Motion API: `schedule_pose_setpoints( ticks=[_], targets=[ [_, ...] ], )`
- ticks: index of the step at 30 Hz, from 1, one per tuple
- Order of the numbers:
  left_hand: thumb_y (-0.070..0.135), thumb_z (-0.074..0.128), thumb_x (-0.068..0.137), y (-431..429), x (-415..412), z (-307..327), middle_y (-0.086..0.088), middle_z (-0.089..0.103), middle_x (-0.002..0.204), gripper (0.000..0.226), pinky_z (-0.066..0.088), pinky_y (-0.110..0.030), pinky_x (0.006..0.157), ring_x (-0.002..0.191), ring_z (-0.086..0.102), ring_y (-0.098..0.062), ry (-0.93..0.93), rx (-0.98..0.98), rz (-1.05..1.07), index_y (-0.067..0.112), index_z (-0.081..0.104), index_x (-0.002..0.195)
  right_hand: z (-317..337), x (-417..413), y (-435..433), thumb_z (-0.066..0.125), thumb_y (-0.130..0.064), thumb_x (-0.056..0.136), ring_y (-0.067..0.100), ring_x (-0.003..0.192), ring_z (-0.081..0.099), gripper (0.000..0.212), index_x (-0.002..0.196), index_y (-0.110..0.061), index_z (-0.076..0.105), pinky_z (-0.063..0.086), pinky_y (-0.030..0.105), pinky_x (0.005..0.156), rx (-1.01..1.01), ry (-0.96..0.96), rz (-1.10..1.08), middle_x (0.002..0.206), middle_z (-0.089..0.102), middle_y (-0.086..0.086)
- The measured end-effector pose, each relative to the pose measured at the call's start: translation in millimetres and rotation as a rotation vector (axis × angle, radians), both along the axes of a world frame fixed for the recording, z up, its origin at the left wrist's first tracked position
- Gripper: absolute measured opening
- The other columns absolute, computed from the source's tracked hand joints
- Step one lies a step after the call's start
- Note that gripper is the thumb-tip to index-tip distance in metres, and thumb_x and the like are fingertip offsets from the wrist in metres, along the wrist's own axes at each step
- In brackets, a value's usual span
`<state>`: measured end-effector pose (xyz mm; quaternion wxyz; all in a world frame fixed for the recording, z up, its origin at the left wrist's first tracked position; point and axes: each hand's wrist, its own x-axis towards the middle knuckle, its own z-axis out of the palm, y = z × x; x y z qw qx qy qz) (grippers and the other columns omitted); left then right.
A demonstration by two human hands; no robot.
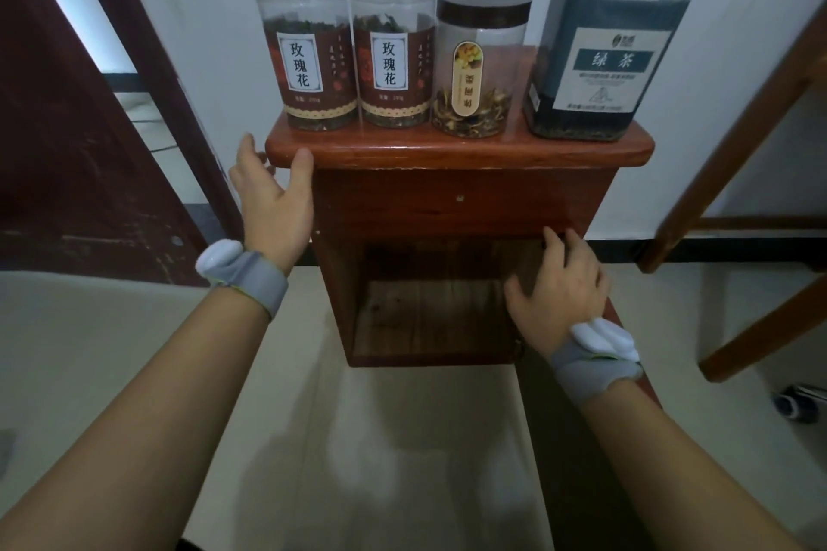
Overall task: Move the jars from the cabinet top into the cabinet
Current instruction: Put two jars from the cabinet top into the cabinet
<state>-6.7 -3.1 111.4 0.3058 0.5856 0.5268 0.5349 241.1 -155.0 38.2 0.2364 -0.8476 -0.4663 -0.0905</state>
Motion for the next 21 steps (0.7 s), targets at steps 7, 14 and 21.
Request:
schedule_pose_setpoints(
  ticks=[7, 14, 21],
  targets=[
    [0.056, 0.057, 0.087, 18.9, -5.2, 56.6, -0.015, 0.024, 0.156, 0.093, 0.03, -0.049, 0.118, 0.144, 0.03, -0.026, 0.142, 0.245, 0.01, 0.014, 0.01, 0.155, 86.5, -32.0, 32.2, 0.066, -0.031, 0.088, 0.023, 0.096, 0.062, 0.046, 0.129, -0.012, 0.054, 0.057, 0.035, 0.064, 0.5, 0.006, 0.332, 0.124, 0.052, 0.011],
    [0.055, 0.063, 0.087, 31.2, 8.3, 109.4, -0.006, 0.02, 0.161, 0.095, 0.019, -0.025, 0.116, 0.148, 0.021, -0.015, 0.188, 0.34, -0.088, 0.02, 0.009, 0.157, 178.3, -40.7, 68.4, 0.061, -0.038, 0.088, 0.024, 0.097, 0.063, 0.064, 0.147, -0.027, 0.037, 0.051, 0.029, 0.063, 0.507, -0.066, 0.339, 0.145, 0.036, 0.014],
    [0.041, 0.067, 0.088, 42.6, 9.2, 121.5, 0.013, 0.058, 0.11, 0.062, 0.051, -0.028, 0.1, 0.1, 0.058, -0.003, 0.202, 0.251, -0.167, 0.021, 0.043, 0.142, 205.2, -30.1, 93.2, 0.059, -0.058, 0.088, 0.04, 0.114, 0.058, 0.064, 0.141, -0.029, 0.04, 0.046, 0.04, 0.091, 0.248, 0.087, 0.224, 0.142, 0.041, 0.015]
  ],
)
